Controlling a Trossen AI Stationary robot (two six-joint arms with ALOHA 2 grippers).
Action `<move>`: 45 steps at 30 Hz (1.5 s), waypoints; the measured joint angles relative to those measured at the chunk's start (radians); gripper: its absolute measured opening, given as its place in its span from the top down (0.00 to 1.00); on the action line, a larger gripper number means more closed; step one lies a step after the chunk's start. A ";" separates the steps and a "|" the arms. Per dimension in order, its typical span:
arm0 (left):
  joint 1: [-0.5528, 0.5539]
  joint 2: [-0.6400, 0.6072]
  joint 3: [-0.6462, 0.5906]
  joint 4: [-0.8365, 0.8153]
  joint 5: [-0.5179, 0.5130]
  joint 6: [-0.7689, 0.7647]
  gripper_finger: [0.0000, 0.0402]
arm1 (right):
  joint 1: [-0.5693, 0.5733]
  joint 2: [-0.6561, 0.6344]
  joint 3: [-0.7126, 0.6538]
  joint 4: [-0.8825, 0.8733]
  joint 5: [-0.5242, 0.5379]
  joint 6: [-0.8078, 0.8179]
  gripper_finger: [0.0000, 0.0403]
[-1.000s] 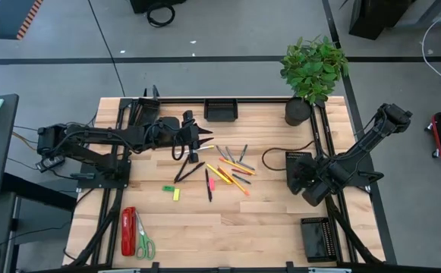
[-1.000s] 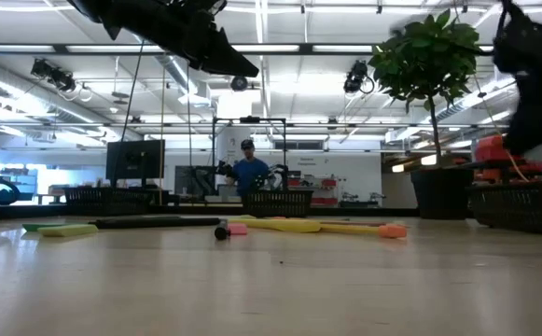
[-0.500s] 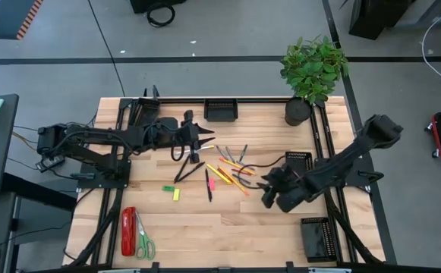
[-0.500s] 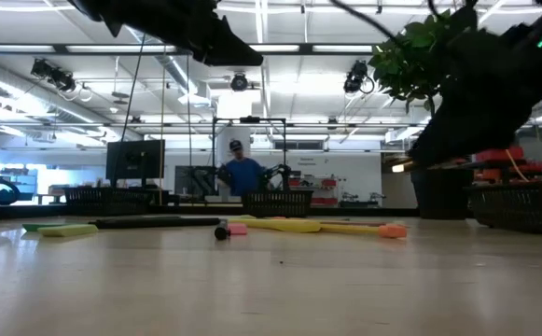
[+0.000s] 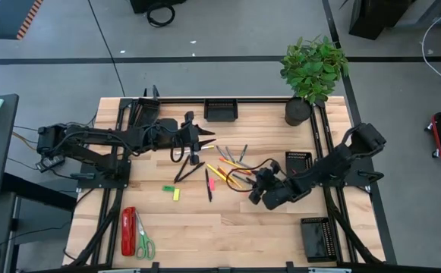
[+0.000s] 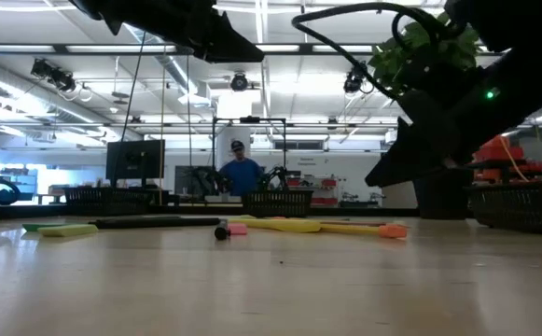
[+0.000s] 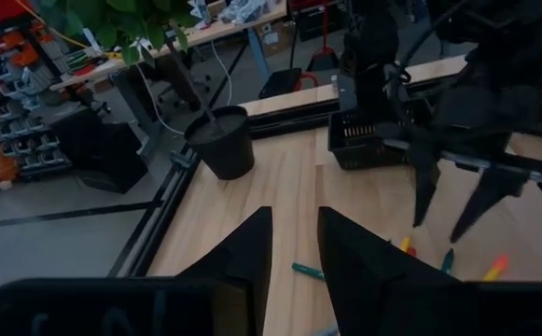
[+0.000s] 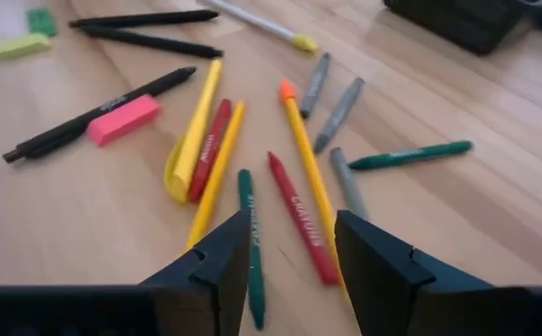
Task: Sort crayons/erasers/pens/pencils in bins
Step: Put the green crayon into the middle right black bin
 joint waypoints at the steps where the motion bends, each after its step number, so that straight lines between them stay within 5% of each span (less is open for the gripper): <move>1: 0.000 0.000 -0.001 0.000 0.000 0.014 0.76 | 0.000 0.015 0.000 0.036 -0.002 -0.030 0.60; 31: 0.008 0.101 -0.004 0.125 0.022 0.058 0.85 | 0.028 0.321 0.004 0.291 0.118 0.046 0.79; 45: 0.008 0.100 -0.004 0.194 0.022 0.041 0.88 | 0.060 0.309 -0.001 0.266 0.154 0.020 0.92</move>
